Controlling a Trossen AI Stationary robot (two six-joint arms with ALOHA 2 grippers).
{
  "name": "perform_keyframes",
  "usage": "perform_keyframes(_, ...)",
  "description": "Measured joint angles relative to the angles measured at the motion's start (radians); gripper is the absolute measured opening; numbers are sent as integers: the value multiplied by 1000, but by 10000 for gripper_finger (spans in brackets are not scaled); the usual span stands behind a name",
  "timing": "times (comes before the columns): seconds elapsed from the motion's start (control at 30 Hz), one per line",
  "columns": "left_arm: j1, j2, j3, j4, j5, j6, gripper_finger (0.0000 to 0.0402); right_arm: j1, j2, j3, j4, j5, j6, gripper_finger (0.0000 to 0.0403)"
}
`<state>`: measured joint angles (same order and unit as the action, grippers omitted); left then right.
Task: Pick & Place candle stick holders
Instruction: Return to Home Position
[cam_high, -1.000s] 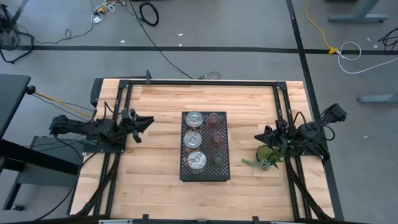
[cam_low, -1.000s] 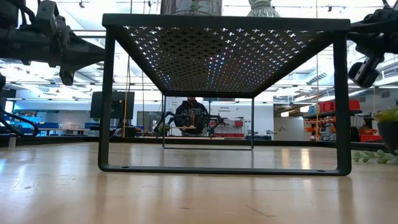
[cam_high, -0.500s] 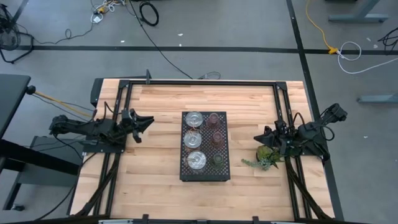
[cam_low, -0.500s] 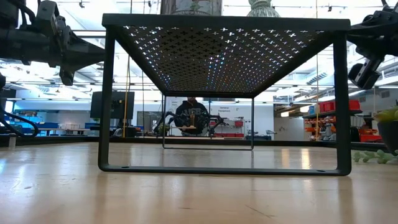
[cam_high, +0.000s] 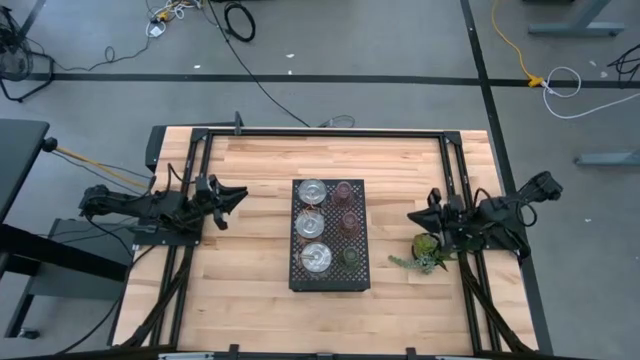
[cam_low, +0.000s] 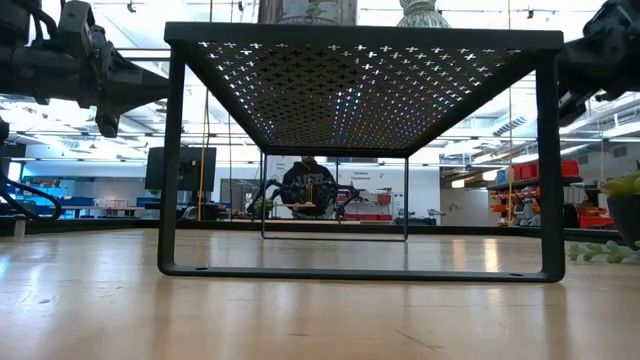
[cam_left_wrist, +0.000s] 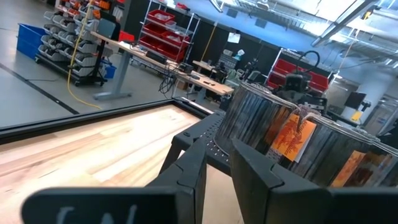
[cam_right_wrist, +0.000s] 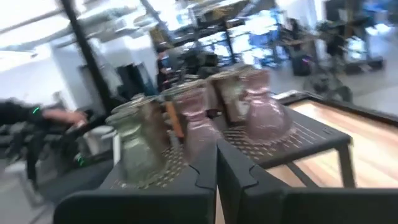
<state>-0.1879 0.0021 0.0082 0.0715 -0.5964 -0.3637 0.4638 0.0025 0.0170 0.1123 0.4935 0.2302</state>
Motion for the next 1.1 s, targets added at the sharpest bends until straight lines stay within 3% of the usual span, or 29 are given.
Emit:
perform_keyframes(0.2,0,0,0,0,0,0,73,-130,0,0,42,-82,-97,6)
perform_keyframes(0.5,0,0,-1,-1,0,0,73,-330,0,0,-35,-399,-10,6)
perform_keyframes(0.77,0,0,-1,-1,0,0,73,-474,1,0,-92,-578,-28,6)
perform_keyframes(1.1,0,0,-1,0,0,0,73,-515,29,-1,-98,-533,-45,6)
